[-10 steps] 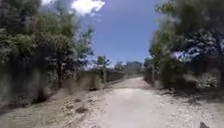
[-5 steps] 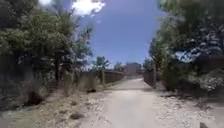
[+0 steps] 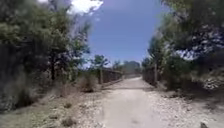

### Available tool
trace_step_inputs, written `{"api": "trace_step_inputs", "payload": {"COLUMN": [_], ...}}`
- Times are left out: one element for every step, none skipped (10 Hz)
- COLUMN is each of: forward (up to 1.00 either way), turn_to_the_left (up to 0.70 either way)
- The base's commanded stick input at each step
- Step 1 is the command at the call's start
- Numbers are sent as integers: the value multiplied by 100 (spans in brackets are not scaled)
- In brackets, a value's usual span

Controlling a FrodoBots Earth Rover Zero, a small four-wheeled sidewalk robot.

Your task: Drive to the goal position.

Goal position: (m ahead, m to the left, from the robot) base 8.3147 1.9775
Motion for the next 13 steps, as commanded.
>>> {"api": "trace_step_inputs", "payload": {"forward": [45,45,45,45,45,45,45,45,45,45,45,45,45], "turn_to_the_left": [0,0,0,0,0,0,0,0,0,0,0,0,0]}}
